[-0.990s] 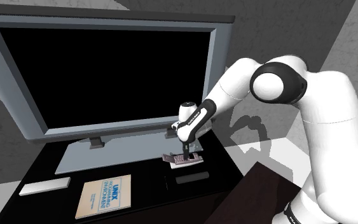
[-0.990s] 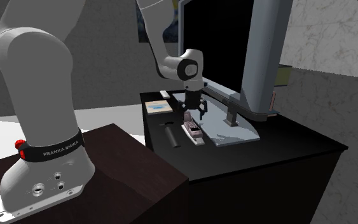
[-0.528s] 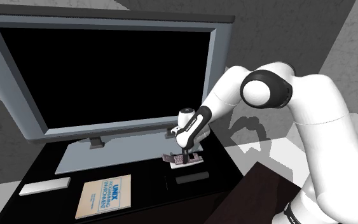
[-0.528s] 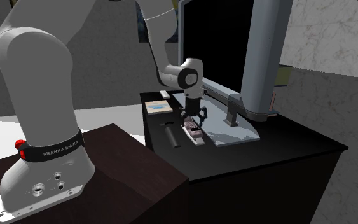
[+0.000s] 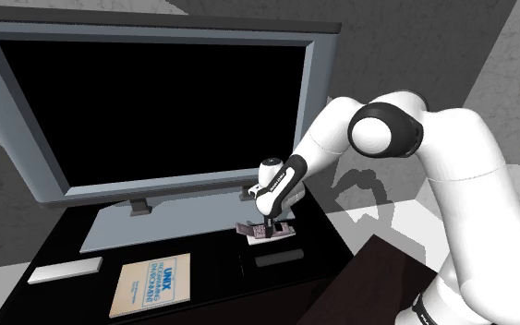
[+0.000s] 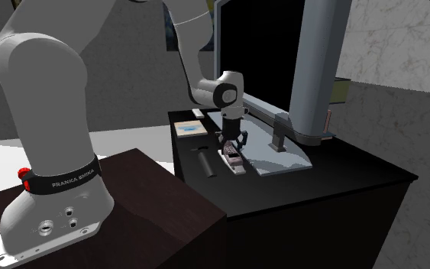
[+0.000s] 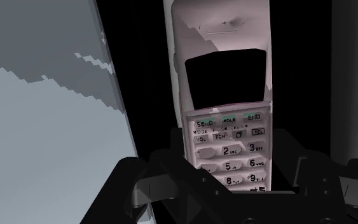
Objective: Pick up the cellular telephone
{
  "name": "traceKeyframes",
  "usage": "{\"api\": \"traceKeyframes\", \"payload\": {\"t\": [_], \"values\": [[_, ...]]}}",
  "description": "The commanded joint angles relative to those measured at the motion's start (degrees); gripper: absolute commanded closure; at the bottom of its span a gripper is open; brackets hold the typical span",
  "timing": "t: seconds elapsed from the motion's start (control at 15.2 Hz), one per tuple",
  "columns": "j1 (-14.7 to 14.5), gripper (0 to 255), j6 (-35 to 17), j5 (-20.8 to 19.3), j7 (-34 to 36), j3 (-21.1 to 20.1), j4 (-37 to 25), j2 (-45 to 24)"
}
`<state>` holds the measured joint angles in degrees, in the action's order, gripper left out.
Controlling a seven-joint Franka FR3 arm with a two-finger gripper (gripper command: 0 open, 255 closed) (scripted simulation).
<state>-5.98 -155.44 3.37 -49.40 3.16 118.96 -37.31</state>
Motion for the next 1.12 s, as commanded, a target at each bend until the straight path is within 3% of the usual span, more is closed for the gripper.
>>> {"api": "traceKeyframes", "payload": {"t": [0.0, 1.06], "values": [[0.00, 255, -0.06, 0.01, 0.01, -0.01, -0.03, -0.06], [-0.64, 255, 7.37, -0.82, 0.50, 0.86, 2.42, 9.82]]}}
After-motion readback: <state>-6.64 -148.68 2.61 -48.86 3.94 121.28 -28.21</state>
